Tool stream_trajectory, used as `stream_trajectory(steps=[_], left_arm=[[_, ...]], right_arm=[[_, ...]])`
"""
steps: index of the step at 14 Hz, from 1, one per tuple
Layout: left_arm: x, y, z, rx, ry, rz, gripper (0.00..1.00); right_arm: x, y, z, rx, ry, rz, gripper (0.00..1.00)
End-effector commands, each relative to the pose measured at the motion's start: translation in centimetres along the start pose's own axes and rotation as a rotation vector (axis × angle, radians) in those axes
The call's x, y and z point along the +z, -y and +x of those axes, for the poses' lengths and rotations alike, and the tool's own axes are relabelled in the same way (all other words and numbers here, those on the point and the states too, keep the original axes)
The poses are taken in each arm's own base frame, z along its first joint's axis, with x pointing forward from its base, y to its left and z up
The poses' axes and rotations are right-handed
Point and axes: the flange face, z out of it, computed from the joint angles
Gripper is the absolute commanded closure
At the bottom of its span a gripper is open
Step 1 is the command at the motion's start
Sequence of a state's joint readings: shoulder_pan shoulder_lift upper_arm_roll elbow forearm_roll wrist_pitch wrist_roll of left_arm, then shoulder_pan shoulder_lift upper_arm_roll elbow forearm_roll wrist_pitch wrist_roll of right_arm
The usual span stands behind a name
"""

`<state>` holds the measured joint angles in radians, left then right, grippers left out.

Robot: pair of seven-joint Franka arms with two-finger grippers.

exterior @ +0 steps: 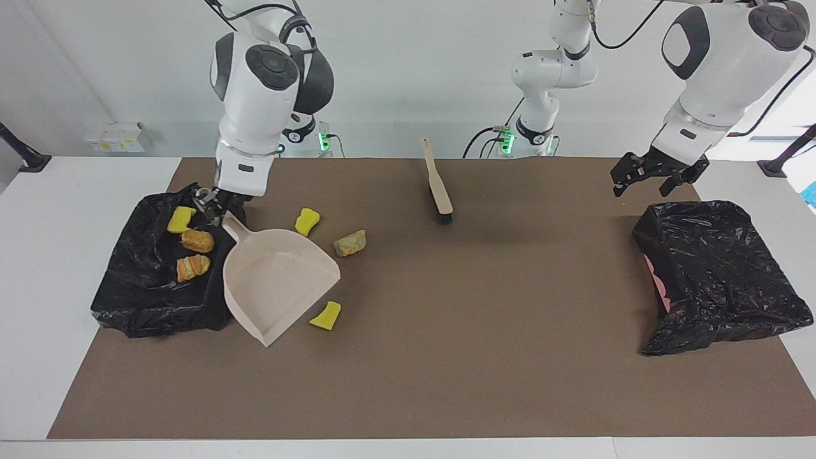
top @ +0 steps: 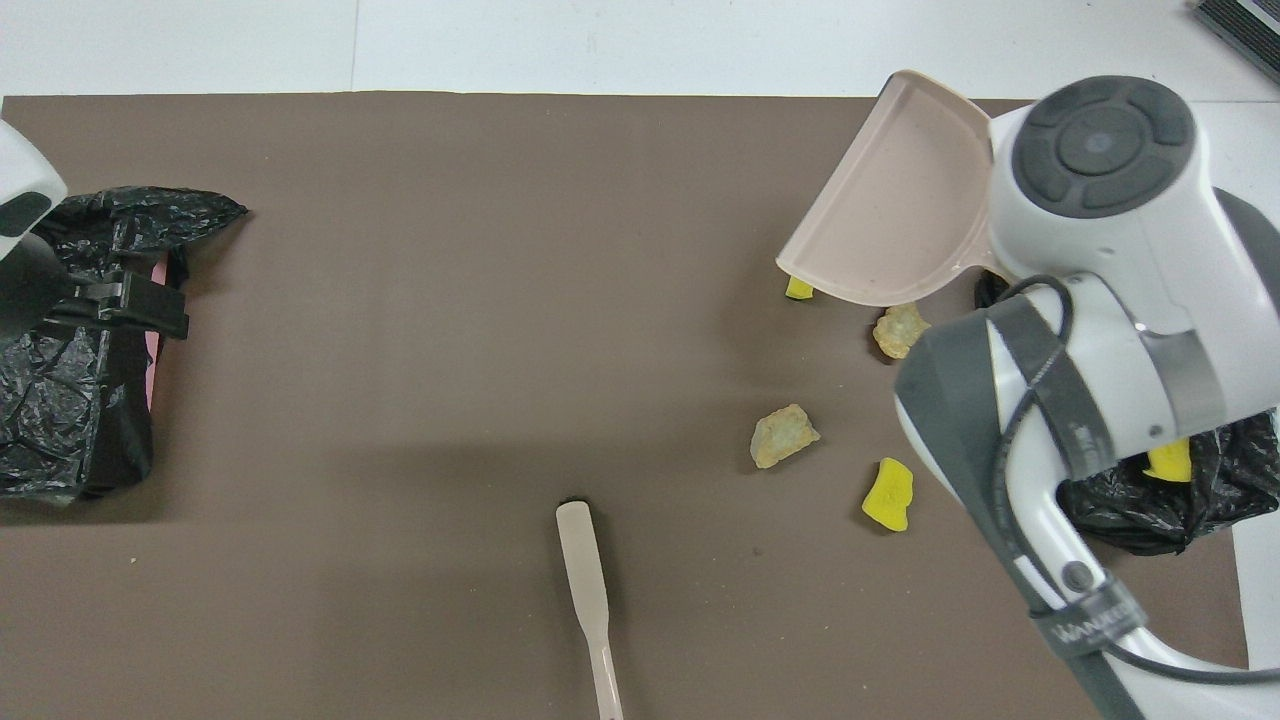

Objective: Sweep and dump trash in bin

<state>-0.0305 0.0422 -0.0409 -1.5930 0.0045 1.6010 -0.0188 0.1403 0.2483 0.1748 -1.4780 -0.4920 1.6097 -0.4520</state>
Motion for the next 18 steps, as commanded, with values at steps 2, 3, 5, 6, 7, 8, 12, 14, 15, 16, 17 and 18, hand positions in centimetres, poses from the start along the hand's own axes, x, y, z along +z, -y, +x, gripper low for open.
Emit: stream_trajectory(steps=[2, 3, 5, 6, 7, 8, 12, 14, 15, 16, 17, 18], left_arm=[[-0.4, -0.8, 0.1, -0.008, -0.014, -0.007, 0.00], [-0.4, -0.8, 0.1, -0.008, -0.014, -0.007, 0.00], [-0.4, -0.8, 0.1, -0.008, -0.016, -0.008, 0.00], [-0.5, -0.7, 0.2, -0.011, -0.020, -0.008, 0.00], [-0.5, -0.7, 0.2, -0.011, -0.020, -0.008, 0.00], [-0.5, -0.7, 0.2, -0.011, -0.020, -0.008, 0.00], [-0.5, -0.6, 0.2, -0.019, -0.020, -0.008, 0.00], [-0.5, -0.5, 0.2, -0.021, -0.020, -0.008, 0.00], [-0.5, -0.4, 0.1, -0.022, -0.019, -0.008, 0.00], [-0.5, -0.6, 0.2, -0.019, -0.020, -0.008, 0.00], [-0.5, -0.6, 0.2, -0.019, -0.020, -0.008, 0.00], [-0.5, -0.6, 0.1, -0.019, -0.019, -0.008, 0.00]], right_arm=[[-0.8, 0.5, 6.9, 0.250, -0.046, 0.171, 1.00], [-0.4, 2.0, 8.7, 0.322, -0.037, 0.205, 1.00], [-0.1, 5.4, 11.6, 0.454, -0.025, 0.276, 1.00], [0.2, 6.4, 12.6, 0.531, -0.013, 0.341, 1.00], [-0.4, 7.8, 13.7, 0.581, -0.015, 0.386, 1.00], [-0.3, 8.6, 14.5, 0.622, -0.007, 0.428, 1.00], [-0.4, 16.3, 20.0, 0.726, 0.013, 0.518, 1.00], [-0.3, 19.3, 21.9, 0.785, 0.012, 0.532, 1.00], [-0.7, 20.5, 22.4, 0.789, -0.001, 0.542, 1.00], [-0.9, 21.8, 23.0, 0.788, -0.007, 0.546, 1.00], [-0.8, 22.4, 23.3, 0.808, -0.001, 0.553, 1.00], [-1.1, 23.0, 23.6, 0.814, -0.015, 0.558, 1.00]])
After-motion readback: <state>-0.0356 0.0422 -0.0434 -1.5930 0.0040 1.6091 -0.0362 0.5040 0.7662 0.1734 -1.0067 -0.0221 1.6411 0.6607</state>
